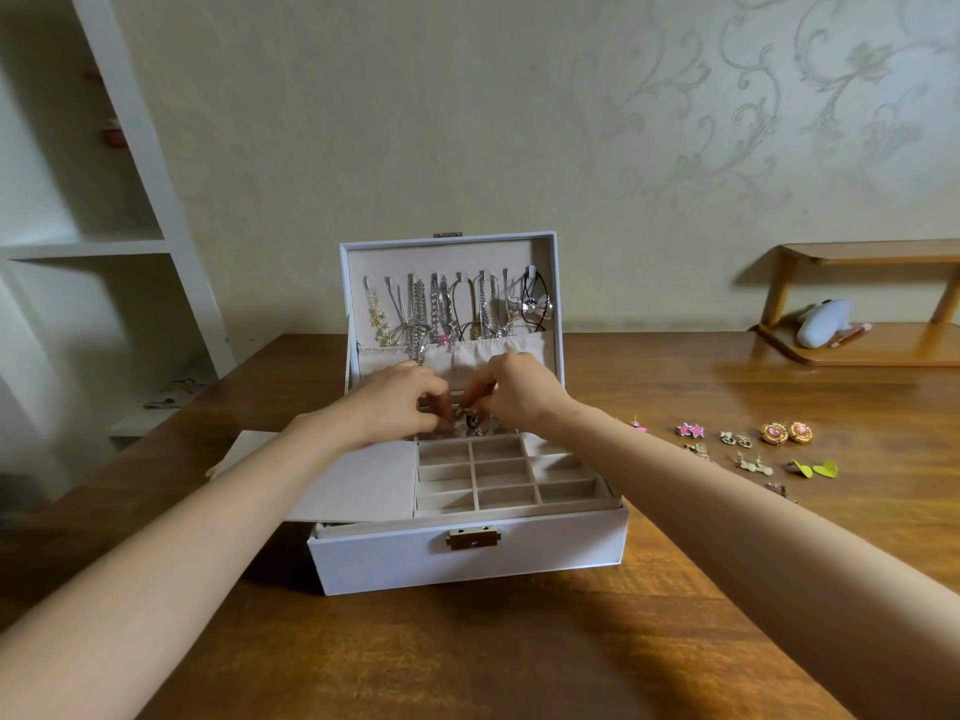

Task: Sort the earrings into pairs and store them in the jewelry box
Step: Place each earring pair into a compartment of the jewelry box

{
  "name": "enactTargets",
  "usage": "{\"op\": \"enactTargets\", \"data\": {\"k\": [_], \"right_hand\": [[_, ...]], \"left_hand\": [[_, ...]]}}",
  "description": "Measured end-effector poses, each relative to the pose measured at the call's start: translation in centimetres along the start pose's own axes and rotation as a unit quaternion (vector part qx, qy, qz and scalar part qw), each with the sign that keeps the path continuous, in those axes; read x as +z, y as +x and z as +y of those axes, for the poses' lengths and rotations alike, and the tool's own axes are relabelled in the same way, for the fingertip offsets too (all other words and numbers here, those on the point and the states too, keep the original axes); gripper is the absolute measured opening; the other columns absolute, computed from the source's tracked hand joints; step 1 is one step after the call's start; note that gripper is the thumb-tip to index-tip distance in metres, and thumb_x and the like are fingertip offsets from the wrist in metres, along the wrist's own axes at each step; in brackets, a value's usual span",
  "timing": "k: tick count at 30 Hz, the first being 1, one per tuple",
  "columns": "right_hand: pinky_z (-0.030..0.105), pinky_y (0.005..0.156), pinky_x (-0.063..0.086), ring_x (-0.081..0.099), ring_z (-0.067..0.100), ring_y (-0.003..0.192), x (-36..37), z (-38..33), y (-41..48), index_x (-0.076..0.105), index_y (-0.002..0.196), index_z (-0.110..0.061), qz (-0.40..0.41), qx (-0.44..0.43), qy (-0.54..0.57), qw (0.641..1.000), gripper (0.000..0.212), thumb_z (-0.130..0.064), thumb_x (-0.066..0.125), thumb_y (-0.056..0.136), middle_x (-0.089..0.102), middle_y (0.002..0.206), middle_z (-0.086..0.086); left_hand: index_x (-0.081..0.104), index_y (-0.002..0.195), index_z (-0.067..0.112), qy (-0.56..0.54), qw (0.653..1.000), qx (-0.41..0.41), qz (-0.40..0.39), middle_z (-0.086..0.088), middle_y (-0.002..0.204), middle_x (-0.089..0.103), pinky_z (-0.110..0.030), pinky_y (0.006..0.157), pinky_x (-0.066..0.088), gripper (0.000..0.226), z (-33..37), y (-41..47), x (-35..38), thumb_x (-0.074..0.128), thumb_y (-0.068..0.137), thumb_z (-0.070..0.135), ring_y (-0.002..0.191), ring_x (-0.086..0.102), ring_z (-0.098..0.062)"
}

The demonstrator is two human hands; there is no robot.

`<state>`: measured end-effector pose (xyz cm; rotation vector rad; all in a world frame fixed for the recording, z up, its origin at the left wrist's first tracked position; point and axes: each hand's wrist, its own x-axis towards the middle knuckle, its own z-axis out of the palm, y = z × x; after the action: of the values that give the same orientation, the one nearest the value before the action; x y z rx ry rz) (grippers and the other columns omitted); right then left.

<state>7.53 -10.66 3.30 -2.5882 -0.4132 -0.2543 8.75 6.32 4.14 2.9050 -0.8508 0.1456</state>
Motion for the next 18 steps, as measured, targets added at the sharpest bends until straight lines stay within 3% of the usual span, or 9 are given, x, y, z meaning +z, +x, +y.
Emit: {"op": "enactTargets", "data": {"k": [2, 4, 7, 12, 18], "right_hand": [[0.033, 0.087, 0.053, 0.064, 0.021, 0.094, 0.1, 0.1, 0.0, 0.075, 0.096, -0.020, -0.005, 0.000, 0.007, 1.000, 0.027, -0.003, 0.058, 0.084, 0.072, 0.103, 0.004], [0.033, 0.087, 0.052, 0.064, 0.022, 0.094, 0.2, 0.1, 0.0, 0.075, 0.097, -0.021, -0.008, -0.001, 0.017, 1.000, 0.025, -0.005, 0.060, 0.084, 0.072, 0.103, 0.004], [0.026, 0.077, 0.050, 0.063, 0.018, 0.086, 0.2, 0.3, 0.1, 0.075, 0.099, -0.022, 0.007, -0.004, 0.021, 1.000, 0.027, -0.005, 0.060, 0.085, 0.072, 0.102, 0.004], [0.020, 0.068, 0.041, 0.057, 0.014, 0.075, -0.2, 0.8, 0.0, 0.075, 0.096, -0.021, 0.024, 0.008, 0.024, 0.999, 0.033, 0.000, 0.054, 0.083, 0.072, 0.095, 0.003], [0.022, 0.069, 0.046, 0.061, 0.017, 0.079, 0.1, 1.2, -0.1, 0.076, 0.094, -0.022, 0.025, 0.003, 0.019, 0.999, 0.035, 0.003, 0.054, 0.081, 0.072, 0.096, 0.003]], "left_hand": [[0.049, 0.063, 0.035, -0.009, 1.000, 0.000, -0.006, 0.013, 0.076, 0.043, -0.030, 0.067, 0.030, 0.025, 0.0, -0.1, -0.1, 0.065, 0.082, 0.033, 0.085, 0.041, -0.013], [0.061, 0.075, 0.021, -0.006, 1.000, -0.001, 0.000, 0.007, 0.081, 0.048, -0.031, 0.070, 0.034, 0.015, 0.1, 0.0, 0.0, 0.063, 0.084, 0.033, 0.087, 0.043, -0.014], [0.062, 0.083, 0.010, -0.006, 1.000, -0.006, 0.013, 0.002, 0.085, 0.051, -0.032, 0.071, 0.036, 0.019, -0.1, 0.2, 0.1, 0.061, 0.086, 0.029, 0.086, 0.045, -0.016], [0.062, 0.087, 0.028, -0.059, 0.997, 0.003, 0.046, 0.017, 0.077, 0.047, -0.027, 0.065, 0.029, 0.001, -0.2, 0.2, 0.2, 0.063, 0.087, 0.027, 0.080, 0.040, -0.008], [0.053, 0.084, 0.038, -0.047, 0.997, -0.001, 0.065, 0.023, 0.073, 0.042, -0.027, 0.067, 0.030, 0.017, -0.3, 0.5, 0.4, 0.060, 0.088, 0.023, 0.084, 0.040, -0.011]]}}
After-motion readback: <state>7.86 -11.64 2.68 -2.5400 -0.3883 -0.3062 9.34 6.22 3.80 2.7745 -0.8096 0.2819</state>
